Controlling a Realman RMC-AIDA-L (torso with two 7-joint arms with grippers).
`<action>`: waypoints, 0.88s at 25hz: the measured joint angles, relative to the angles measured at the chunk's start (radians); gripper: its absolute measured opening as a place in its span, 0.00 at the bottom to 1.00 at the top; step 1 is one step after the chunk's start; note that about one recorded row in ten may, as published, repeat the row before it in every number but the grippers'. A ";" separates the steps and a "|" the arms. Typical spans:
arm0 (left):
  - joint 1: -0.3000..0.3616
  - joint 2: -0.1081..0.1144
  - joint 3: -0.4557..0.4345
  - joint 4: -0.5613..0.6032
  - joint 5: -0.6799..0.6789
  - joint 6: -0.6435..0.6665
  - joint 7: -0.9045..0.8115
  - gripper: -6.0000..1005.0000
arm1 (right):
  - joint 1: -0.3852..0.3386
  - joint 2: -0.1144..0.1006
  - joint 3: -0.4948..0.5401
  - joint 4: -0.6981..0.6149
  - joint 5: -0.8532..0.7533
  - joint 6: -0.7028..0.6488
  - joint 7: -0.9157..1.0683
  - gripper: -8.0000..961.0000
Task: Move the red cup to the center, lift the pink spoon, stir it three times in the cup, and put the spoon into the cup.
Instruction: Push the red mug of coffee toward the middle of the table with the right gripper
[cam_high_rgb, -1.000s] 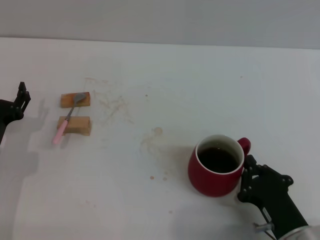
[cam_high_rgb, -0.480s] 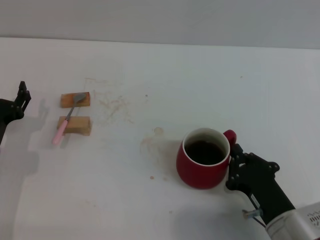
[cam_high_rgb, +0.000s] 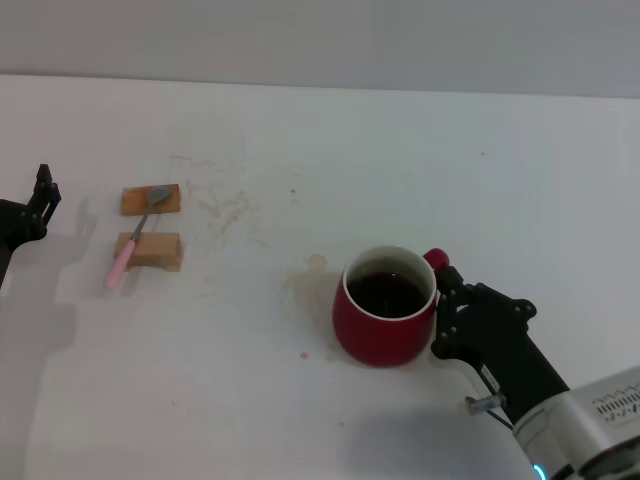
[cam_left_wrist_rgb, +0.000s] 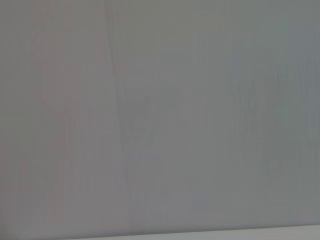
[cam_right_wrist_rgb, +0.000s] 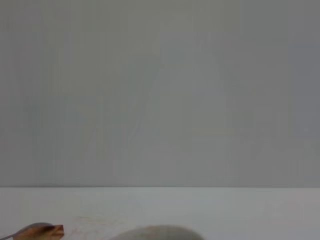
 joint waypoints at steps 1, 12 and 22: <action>0.000 0.000 0.000 0.000 0.000 0.000 0.000 0.80 | 0.004 0.000 0.005 0.000 -0.003 0.008 0.000 0.01; 0.002 0.000 0.000 0.000 0.000 0.000 0.000 0.81 | 0.006 0.000 0.127 -0.017 -0.143 0.126 0.001 0.01; 0.002 0.000 -0.001 0.001 0.000 0.000 0.000 0.80 | 0.024 0.000 0.140 -0.027 -0.147 0.137 0.002 0.01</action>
